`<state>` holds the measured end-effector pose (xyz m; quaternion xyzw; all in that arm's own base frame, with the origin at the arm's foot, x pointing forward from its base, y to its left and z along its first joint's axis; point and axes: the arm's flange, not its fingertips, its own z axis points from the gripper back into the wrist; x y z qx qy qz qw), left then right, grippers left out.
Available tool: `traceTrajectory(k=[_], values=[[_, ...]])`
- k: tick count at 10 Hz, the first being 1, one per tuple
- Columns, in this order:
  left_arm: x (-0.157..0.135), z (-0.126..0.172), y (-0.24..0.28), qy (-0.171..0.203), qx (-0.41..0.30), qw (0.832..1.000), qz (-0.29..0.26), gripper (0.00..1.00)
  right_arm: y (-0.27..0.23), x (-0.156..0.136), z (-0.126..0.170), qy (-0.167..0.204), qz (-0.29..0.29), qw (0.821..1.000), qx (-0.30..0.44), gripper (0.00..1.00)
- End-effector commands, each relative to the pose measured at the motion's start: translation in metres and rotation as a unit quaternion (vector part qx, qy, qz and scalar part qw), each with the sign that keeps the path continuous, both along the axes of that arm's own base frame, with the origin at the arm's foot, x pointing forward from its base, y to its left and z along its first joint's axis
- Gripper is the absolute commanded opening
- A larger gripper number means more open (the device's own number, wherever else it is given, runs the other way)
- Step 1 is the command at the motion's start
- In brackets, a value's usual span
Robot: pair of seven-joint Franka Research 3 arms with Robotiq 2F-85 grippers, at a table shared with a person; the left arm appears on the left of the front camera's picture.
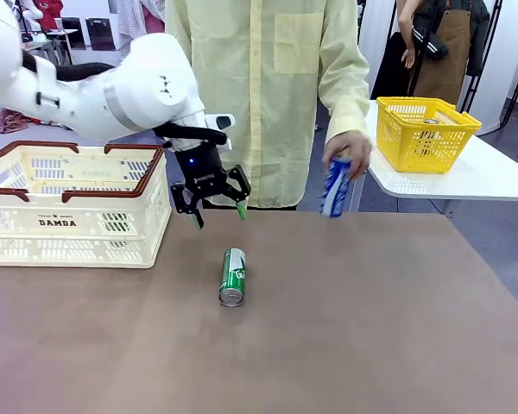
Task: Place the drinks into the Shopping basket.
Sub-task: Pick up one drink and place it into the Shopping basket.
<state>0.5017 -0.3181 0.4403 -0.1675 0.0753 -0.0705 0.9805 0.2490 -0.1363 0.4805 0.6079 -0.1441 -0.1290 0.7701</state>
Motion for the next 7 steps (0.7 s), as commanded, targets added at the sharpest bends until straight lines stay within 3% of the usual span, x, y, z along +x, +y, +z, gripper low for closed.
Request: traceTrajectory(k=[1, 2, 4, 6, 7], values=[[-0.004, 0.0, 0.001, 0.024, 0.019, 0.999, -0.013, 1.0, 0.001, 0.001, 0.004, 0.001, -0.005, 1.0, 0.01, 1.0], [-0.027, 0.027, 0.037, 0.032, -0.056, 0.996, -0.056, 1.0, 0.001, 0.001, 0.004, 0.001, -0.005, 1.0, 0.01, 1.0], [-0.103, 0.089, 0.146, 0.006, -0.132, 0.99, -0.055, 1.0, 0.001, 0.001, 0.004, 0.001, -0.005, 1.0, 0.01, 1.0], [-0.169, 0.114, 0.244, -0.016, -0.186, 0.982, 0.014, 1.0, 0.001, 0.001, 0.004, 0.001, -0.005, 1.0, 0.01, 1.0], [-0.191, 0.113, 0.284, -0.019, -0.226, 0.974, 0.006, 1.0, 0.001, 0.001, 0.004, 0.001, -0.005, 1.0, 0.01, 1.0]])
